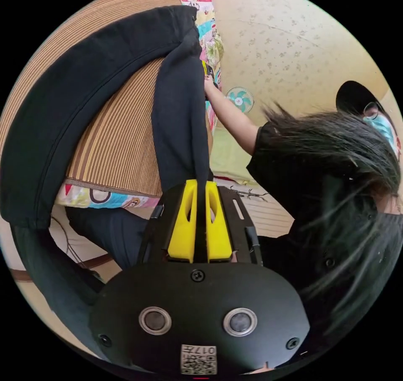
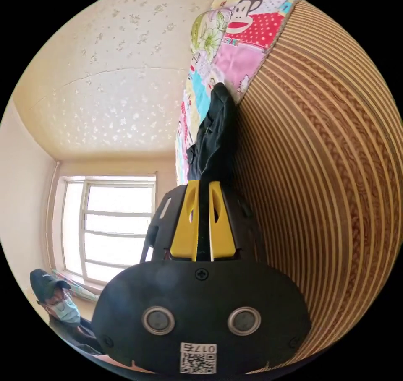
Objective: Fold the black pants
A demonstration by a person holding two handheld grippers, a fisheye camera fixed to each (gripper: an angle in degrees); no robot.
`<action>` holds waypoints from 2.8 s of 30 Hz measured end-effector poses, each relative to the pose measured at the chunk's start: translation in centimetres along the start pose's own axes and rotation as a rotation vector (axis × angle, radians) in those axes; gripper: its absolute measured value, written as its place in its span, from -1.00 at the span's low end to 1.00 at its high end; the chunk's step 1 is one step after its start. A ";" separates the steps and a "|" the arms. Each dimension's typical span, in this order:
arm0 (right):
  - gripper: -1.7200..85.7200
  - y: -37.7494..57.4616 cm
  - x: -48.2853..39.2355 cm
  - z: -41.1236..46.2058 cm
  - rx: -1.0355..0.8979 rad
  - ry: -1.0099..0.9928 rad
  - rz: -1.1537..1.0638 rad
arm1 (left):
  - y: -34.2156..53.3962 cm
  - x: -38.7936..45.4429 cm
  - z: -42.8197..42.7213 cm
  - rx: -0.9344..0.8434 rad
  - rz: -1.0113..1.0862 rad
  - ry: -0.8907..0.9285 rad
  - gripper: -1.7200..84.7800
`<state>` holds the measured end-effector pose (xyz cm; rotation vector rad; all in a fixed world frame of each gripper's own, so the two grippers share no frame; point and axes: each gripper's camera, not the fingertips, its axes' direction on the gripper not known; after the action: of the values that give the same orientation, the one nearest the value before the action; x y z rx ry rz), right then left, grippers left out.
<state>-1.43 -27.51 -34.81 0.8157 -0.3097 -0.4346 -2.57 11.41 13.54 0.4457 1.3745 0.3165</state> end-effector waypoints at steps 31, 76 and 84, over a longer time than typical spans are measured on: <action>-0.62 47.4 1.6 3.6 -0.374 0.160 0.116 | -10.8 -2.7 -17.0 -0.459 0.069 -0.060 -0.87; -0.91 28.7 -0.9 12.5 -0.202 0.438 -0.186 | -16.1 0.2 -9.5 -0.249 0.101 -0.422 -0.74; -0.77 32.2 0.6 9.9 -0.348 0.240 -0.072 | -19.3 0.6 -9.8 -0.188 0.187 -0.376 -0.67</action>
<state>3.04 -14.52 -4.03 0.5316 0.0208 -0.4381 -12.90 -4.03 2.47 0.4521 0.9291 0.4841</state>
